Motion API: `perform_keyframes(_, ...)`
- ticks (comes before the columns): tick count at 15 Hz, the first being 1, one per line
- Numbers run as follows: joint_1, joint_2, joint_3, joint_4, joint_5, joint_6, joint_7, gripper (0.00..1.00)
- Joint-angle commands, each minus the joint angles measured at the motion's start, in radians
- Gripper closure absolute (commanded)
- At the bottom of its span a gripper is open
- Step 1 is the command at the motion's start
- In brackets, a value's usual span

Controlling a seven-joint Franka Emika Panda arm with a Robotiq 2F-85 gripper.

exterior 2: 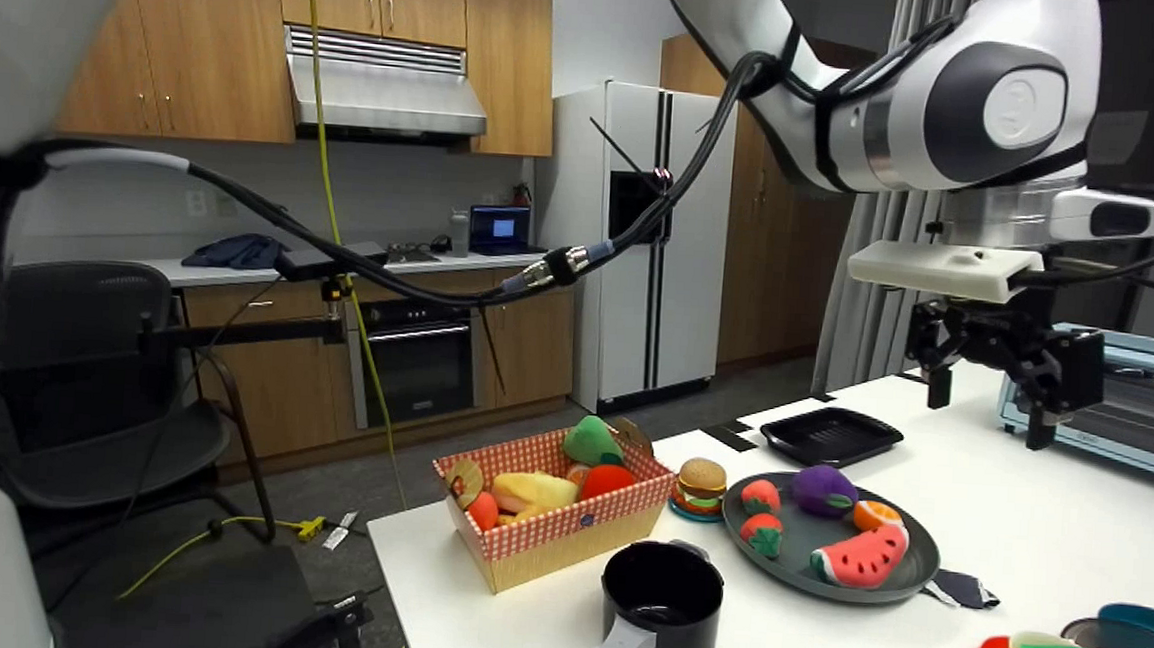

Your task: Remove the lid from the blue pot and place it on top of the blue pan

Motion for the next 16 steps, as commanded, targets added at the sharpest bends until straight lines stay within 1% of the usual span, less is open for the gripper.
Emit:
perform_keyframes(1,0.015,-0.185,0.01,-0.246,-0.064,-0.031,-0.091,0.0)
perform_keyframes(5,0.04,-0.34,0.013,-0.46,-0.16,-0.052,-0.148,0.0)
perform_keyframes(11,0.07,-0.606,0.036,-0.796,-0.305,-0.043,-0.151,0.0)
perform_keyframes(13,0.075,-0.705,0.058,-0.904,-0.284,-0.036,-0.181,0.0)
perform_keyframes(16,0.102,-0.85,0.092,-1.038,-0.199,-0.018,-0.192,0.0)
